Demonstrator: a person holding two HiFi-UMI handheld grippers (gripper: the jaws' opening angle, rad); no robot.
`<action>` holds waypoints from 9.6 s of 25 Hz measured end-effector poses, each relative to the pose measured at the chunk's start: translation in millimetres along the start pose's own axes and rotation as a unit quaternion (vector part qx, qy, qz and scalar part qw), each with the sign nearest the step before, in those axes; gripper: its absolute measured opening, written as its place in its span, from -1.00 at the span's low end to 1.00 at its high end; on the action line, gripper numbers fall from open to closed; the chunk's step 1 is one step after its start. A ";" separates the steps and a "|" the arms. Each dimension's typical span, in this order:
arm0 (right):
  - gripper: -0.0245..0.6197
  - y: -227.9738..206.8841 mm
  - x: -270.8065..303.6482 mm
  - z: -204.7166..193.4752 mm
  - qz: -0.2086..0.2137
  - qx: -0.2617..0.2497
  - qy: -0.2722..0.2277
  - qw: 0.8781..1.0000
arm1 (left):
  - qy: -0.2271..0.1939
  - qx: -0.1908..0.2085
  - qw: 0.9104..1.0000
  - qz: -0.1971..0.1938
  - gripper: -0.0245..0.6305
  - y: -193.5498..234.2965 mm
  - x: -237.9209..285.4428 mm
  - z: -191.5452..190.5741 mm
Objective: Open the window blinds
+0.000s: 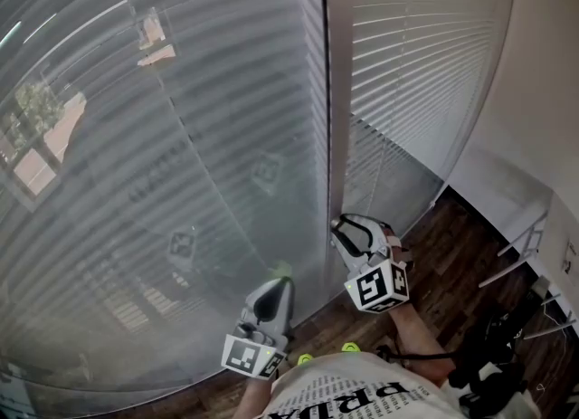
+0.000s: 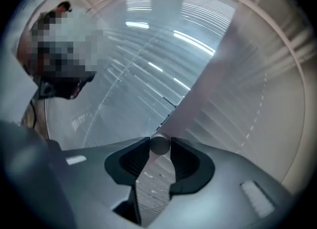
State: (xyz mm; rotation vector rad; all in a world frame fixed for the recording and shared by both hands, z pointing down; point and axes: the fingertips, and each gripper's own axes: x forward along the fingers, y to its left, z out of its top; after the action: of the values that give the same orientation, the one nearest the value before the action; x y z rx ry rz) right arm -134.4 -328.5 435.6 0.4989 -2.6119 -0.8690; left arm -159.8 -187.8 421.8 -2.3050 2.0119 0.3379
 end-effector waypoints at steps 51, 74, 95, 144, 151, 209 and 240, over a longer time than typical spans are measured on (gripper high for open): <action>-0.54 -9.1 2.7 -3.8 -0.013 0.267 -0.040 0.963 | 0.013 -0.014 1.000 -0.025 -0.95 -6.1 2.6 -6.5; -0.49 1.3 1.7 7.4 -0.023 -0.067 0.009 0.997 | 0.009 -0.016 1.000 -0.024 -0.95 -8.1 6.0 -5.7; -0.54 6.9 -1.3 9.7 -0.061 -0.121 0.000 0.991 | 0.009 -0.019 0.999 -0.024 -0.95 -9.7 7.5 -6.5; -0.53 -12.8 -0.3 -1.0 -0.015 0.341 -0.090 0.935 | 0.015 -0.031 0.999 -0.037 -0.95 -10.7 8.2 -10.7; -0.52 -13.9 1.2 -2.4 -0.014 0.381 -0.106 0.919 | 0.013 -0.031 0.999 -0.040 -0.95 -15.0 10.5 -11.5; -0.52 -8.0 -1.4 -0.9 0.015 0.270 -0.072 0.960 | 0.018 -0.044 0.998 -0.037 -0.95 -17.3 11.6 -13.9; -0.52 -12.0 2.0 -3.6 0.016 0.434 -0.115 0.894 | 0.016 -0.043 0.998 -0.044 -0.95 -22.2 7.5 -13.5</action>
State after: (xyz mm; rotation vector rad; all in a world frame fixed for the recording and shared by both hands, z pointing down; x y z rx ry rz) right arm -132.0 -340.2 431.2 0.5800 -3.1176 0.3450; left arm -135.4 -194.4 431.2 -2.4558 1.9380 0.3920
